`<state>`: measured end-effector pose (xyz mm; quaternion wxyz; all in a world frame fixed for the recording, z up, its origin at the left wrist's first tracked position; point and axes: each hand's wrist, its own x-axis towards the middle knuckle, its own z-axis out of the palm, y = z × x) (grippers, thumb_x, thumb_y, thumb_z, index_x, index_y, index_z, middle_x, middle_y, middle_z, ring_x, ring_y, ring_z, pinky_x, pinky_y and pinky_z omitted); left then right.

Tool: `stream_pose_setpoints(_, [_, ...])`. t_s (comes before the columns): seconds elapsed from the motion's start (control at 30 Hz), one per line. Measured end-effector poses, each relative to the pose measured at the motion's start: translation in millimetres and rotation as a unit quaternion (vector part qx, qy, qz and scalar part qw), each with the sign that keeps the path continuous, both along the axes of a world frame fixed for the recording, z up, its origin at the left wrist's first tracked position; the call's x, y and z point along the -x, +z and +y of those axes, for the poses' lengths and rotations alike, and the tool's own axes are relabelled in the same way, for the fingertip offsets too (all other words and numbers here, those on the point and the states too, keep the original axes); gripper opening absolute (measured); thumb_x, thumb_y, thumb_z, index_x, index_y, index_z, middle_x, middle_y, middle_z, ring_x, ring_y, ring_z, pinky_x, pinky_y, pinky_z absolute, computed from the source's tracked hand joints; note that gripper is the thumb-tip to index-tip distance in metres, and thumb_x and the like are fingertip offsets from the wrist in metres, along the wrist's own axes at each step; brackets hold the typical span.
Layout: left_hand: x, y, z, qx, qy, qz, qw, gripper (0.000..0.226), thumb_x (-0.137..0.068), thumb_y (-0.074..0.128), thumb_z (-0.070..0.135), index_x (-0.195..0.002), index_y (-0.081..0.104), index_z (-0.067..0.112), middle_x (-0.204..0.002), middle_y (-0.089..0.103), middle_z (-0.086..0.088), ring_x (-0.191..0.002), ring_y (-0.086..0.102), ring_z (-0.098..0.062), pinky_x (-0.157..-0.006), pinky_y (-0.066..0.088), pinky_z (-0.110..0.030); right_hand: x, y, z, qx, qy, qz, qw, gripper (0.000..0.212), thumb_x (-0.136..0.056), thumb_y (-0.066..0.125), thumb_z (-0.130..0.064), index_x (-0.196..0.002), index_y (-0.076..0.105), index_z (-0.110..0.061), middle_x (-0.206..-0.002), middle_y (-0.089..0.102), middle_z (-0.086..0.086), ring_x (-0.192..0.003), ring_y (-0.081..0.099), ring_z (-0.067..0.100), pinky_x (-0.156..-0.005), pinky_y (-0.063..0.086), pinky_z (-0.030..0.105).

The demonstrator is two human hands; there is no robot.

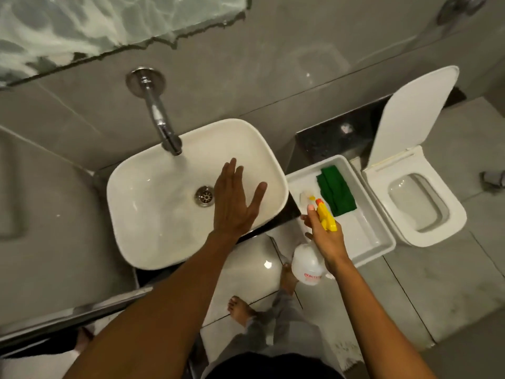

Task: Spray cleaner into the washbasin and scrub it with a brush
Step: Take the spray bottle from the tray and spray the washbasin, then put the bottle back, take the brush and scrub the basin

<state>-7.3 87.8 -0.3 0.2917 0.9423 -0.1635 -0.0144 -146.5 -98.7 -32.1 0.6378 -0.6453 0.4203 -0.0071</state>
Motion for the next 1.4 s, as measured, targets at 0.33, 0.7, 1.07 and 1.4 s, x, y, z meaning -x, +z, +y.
stream_pose_setpoints(0.33, [-7,-25,-104,-0.062,-0.152,-0.016,0.986,0.086,-0.101,0.050,0.069,-0.161,0.041,0.008,-0.178,0.022,-0.011,-0.167,0.016,-0.029,-0.134,0.023,-0.052,1,-64,-107,0.099,-0.129,0.047,0.986,0.026,-0.096,0.059,-0.067,-0.092,0.070,-0.044,-0.098,0.076,0.000,-0.101,0.076,0.031,-0.093,0.061,0.044])
stream_pose_setpoints(0.7, [-5,-47,-113,-0.171,-0.165,-0.049,0.970,0.077,-0.108,0.040,0.066,-0.162,0.039,0.012,-0.181,0.013,-0.009,-0.169,-0.002,-0.026,-0.137,0.010,-0.051,11,-134,-183,0.101,-0.177,-0.019,0.979,0.008,-0.098,0.074,-0.044,-0.095,0.079,-0.049,-0.088,0.077,-0.012,-0.082,0.070,-0.008,-0.082,0.057,0.016])
stream_pose_setpoints(1.07, [-6,-46,-113,-0.135,-0.163,-0.035,0.977,0.068,-0.106,0.051,0.057,-0.153,0.052,0.008,-0.179,0.020,-0.011,-0.169,0.001,-0.025,-0.135,0.020,-0.054,49,-181,-198,0.067,-0.193,-0.041,0.978,0.043,-0.088,0.087,-0.040,-0.125,0.082,-0.019,-0.120,0.083,-0.005,-0.113,0.079,0.012,-0.102,0.061,0.028])
stream_pose_setpoints(1.4, [-6,-45,-114,-0.132,-0.159,-0.022,0.978,0.069,-0.106,0.053,0.058,-0.155,0.049,0.009,-0.179,0.018,-0.010,-0.169,0.002,-0.025,-0.135,0.016,-0.050,37,-199,-104,0.127,-0.458,0.027,0.879,0.073,-0.078,0.095,-0.024,-0.131,0.052,0.000,-0.128,0.062,0.015,-0.113,0.066,0.030,-0.104,0.055,0.043])
